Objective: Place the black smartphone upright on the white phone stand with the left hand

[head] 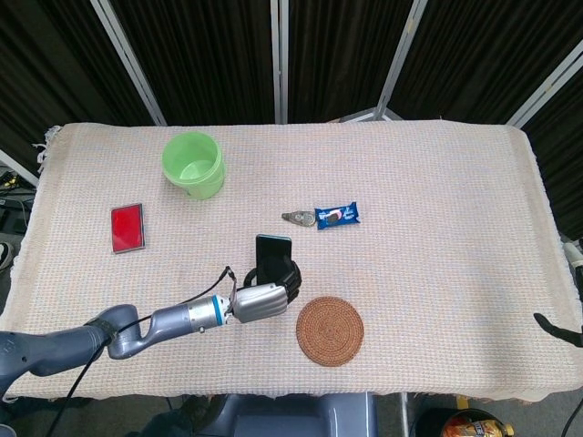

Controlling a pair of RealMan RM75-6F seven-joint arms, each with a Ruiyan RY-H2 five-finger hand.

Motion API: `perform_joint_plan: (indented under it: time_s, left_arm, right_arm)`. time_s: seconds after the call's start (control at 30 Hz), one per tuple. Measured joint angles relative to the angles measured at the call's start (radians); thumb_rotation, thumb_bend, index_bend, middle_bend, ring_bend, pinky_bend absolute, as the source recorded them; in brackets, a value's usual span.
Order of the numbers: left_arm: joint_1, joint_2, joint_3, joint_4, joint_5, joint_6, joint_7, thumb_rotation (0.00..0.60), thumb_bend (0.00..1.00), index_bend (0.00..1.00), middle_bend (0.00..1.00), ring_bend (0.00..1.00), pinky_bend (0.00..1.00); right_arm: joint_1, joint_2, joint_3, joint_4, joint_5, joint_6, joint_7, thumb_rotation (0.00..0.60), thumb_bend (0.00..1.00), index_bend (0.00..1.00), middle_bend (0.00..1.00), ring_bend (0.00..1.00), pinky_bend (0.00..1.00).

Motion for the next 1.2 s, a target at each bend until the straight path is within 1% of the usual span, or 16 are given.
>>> perform_joint_plan:
  time_s: [0.2, 0.27, 0.3, 0.37, 0.43, 0.5, 0.53, 0.73, 0.93, 1.0, 1.2]
  left_arm:
    - [-0.002, -0.021, -0.003, 0.006, -0.012, -0.008, 0.022, 0.600, 0.05, 0.41, 0.34, 0.43, 0.37]
    - [-0.001, -0.026, -0.004, 0.007, -0.018, -0.012, 0.031, 0.600, 0.05, 0.39, 0.33, 0.42, 0.36]
    - [0.000, -0.027, -0.005, 0.007, -0.021, -0.014, 0.038, 0.600, 0.04, 0.37, 0.31, 0.40, 0.34]
    - [0.004, -0.029, -0.007, 0.004, -0.032, -0.026, 0.059, 0.600, 0.02, 0.30, 0.22, 0.32, 0.30]
    - [0.007, -0.029, -0.008, -0.007, -0.047, -0.044, 0.076, 0.600, 0.00, 0.15, 0.06, 0.14, 0.22]
    - [0.011, -0.028, -0.010, -0.018, -0.057, -0.051, 0.086, 0.600, 0.00, 0.04, 0.00, 0.03, 0.16]
    - [0.013, -0.028, -0.012, -0.024, -0.062, -0.052, 0.091, 0.600, 0.00, 0.01, 0.00, 0.00, 0.13]
    - [0.011, -0.019, -0.011, -0.038, -0.059, -0.038, 0.079, 0.600, 0.00, 0.00, 0.00, 0.00, 0.07]
    - [0.010, 0.015, -0.012, -0.051, -0.054, -0.016, 0.078, 0.600, 0.00, 0.00, 0.00, 0.00, 0.04]
    - [0.019, 0.029, -0.021, -0.060, -0.062, 0.008, 0.071, 0.600, 0.00, 0.00, 0.00, 0.00, 0.04]
    - [0.086, 0.112, -0.052, -0.095, -0.134, 0.111, 0.012, 0.600, 0.00, 0.00, 0.00, 0.00, 0.03]
  right_arm:
    - [-0.003, 0.005, 0.001, 0.000, -0.001, 0.002, 0.013, 0.600, 0.00, 0.00, 0.00, 0.00, 0.00]
    - [-0.003, 0.005, 0.000, 0.001, -0.003, 0.002, 0.014, 0.600, 0.00, 0.00, 0.00, 0.00, 0.00]
    - [-0.003, 0.005, 0.000, 0.001, -0.003, 0.003, 0.015, 0.600, 0.00, 0.00, 0.00, 0.00, 0.00]
    - [-0.003, 0.005, 0.000, 0.002, -0.004, 0.003, 0.015, 0.600, 0.00, 0.00, 0.00, 0.00, 0.00]
    - [-0.003, 0.005, -0.001, 0.002, -0.005, 0.002, 0.016, 0.600, 0.00, 0.00, 0.00, 0.00, 0.00]
    - [-0.004, 0.005, -0.001, 0.003, -0.005, 0.003, 0.017, 0.600, 0.00, 0.00, 0.00, 0.00, 0.00]
    - [-0.004, 0.006, -0.001, 0.003, -0.005, 0.003, 0.017, 0.600, 0.00, 0.00, 0.00, 0.00, 0.00]
    - [-0.005, 0.006, -0.002, 0.001, -0.008, 0.004, 0.016, 0.600, 0.00, 0.00, 0.00, 0.00, 0.00]
    - [-0.005, 0.006, -0.004, -0.002, -0.013, 0.005, 0.010, 0.600, 0.00, 0.00, 0.00, 0.00, 0.00]
    - [-0.006, 0.007, -0.005, -0.003, -0.015, 0.005, 0.011, 0.600, 0.00, 0.00, 0.00, 0.00, 0.00]
    - [-0.007, 0.009, -0.009, -0.008, -0.025, 0.009, 0.012, 0.600, 0.00, 0.00, 0.00, 0.00, 0.00]
